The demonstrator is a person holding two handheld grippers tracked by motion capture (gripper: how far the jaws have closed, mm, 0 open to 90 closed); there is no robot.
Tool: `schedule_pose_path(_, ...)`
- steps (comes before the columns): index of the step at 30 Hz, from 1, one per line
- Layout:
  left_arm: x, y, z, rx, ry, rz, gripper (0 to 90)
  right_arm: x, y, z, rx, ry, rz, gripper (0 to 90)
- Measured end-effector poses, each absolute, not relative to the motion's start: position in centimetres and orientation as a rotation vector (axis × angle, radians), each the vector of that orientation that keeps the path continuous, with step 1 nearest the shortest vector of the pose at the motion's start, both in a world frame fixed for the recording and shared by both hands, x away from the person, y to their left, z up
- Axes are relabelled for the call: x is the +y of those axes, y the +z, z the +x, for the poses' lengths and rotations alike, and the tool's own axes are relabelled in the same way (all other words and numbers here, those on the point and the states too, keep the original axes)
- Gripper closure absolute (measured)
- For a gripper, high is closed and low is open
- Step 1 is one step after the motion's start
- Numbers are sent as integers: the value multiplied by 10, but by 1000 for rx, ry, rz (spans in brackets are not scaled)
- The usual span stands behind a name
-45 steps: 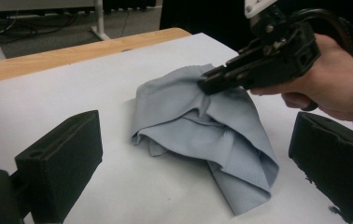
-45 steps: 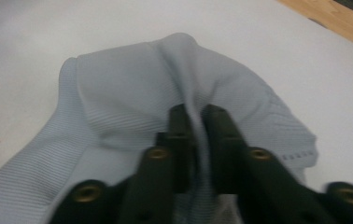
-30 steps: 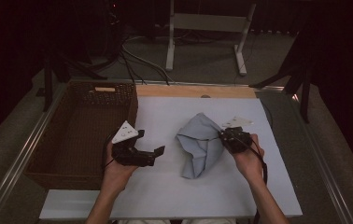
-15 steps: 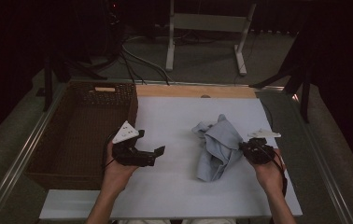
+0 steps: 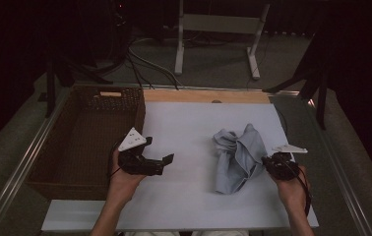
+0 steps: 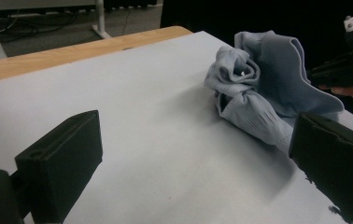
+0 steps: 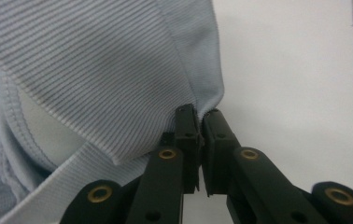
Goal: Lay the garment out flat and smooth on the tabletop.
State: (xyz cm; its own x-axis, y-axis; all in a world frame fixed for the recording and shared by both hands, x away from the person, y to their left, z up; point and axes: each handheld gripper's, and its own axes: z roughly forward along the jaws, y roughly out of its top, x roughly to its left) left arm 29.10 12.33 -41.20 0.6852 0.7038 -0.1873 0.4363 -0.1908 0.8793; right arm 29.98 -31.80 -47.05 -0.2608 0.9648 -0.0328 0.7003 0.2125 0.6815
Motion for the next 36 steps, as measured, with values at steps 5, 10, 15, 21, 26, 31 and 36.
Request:
schedule_pose_path(5,123,-412,291,900,316,1832,46,-324,-470,297,2029,757,1555,847)
schedule_pose_path(10,123,-412,291,901,314,1831,45,-327,-470,295,2000,756,1569,698)
schedule_pose_path(15,123,-412,291,901,315,1832,46,-329,-463,293,1969,796,1559,496)
schedule_pose_path(21,123,-412,291,901,314,1831,46,-327,-455,290,1942,832,1549,363)
schedule_pose_path(26,123,-412,291,901,315,1831,46,-326,-446,287,1921,852,1535,244)
schedule_pose_path(31,123,-412,291,902,313,1831,46,-322,-440,283,1937,875,1505,193)
schedule_pose_path(36,123,-412,291,901,316,1833,45,-313,-432,274,1970,896,1449,151)
